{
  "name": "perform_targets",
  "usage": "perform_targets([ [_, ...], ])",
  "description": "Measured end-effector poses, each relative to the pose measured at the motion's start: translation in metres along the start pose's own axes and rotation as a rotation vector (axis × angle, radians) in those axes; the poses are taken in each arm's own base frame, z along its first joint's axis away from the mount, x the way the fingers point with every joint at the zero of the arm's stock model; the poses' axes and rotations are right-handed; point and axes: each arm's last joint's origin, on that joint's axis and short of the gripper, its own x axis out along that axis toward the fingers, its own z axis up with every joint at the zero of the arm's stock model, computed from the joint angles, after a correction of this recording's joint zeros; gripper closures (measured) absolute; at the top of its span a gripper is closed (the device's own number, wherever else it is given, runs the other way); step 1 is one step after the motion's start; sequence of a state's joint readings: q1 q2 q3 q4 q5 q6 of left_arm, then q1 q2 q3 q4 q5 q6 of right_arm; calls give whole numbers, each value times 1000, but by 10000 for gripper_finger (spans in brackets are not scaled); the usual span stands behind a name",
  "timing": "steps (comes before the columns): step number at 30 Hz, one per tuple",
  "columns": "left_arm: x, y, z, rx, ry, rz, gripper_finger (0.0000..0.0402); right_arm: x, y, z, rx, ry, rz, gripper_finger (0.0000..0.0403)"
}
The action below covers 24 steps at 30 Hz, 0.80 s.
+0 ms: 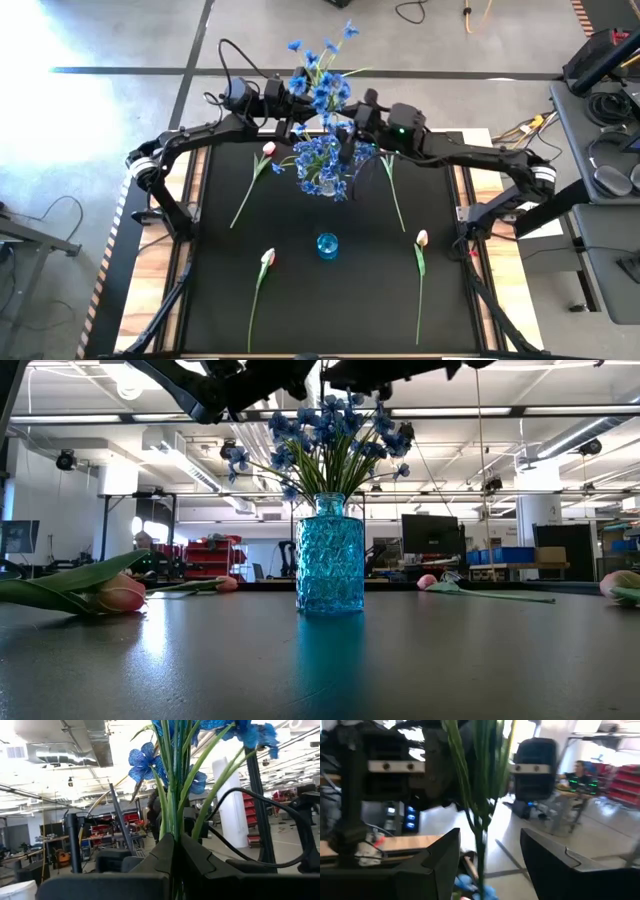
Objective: Sort flowers into vase by color
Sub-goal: Put the blue flowers into the transparent vase
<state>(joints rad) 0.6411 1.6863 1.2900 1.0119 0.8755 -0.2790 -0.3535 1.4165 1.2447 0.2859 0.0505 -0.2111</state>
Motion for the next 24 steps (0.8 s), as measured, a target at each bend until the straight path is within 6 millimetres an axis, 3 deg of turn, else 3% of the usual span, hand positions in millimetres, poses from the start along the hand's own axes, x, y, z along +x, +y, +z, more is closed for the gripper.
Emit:
perform_targets([
  [6,0,0,0,6,1,-2,402,18,-5,0,19,-7,18,243],
  [13,-3,3,1,-13,1,16,380,19,-5,1,12,-9,23,376],
  [24,-19,16,2,-6,18,77,289,-21,-17,39,-77,-47,-64,389],
])
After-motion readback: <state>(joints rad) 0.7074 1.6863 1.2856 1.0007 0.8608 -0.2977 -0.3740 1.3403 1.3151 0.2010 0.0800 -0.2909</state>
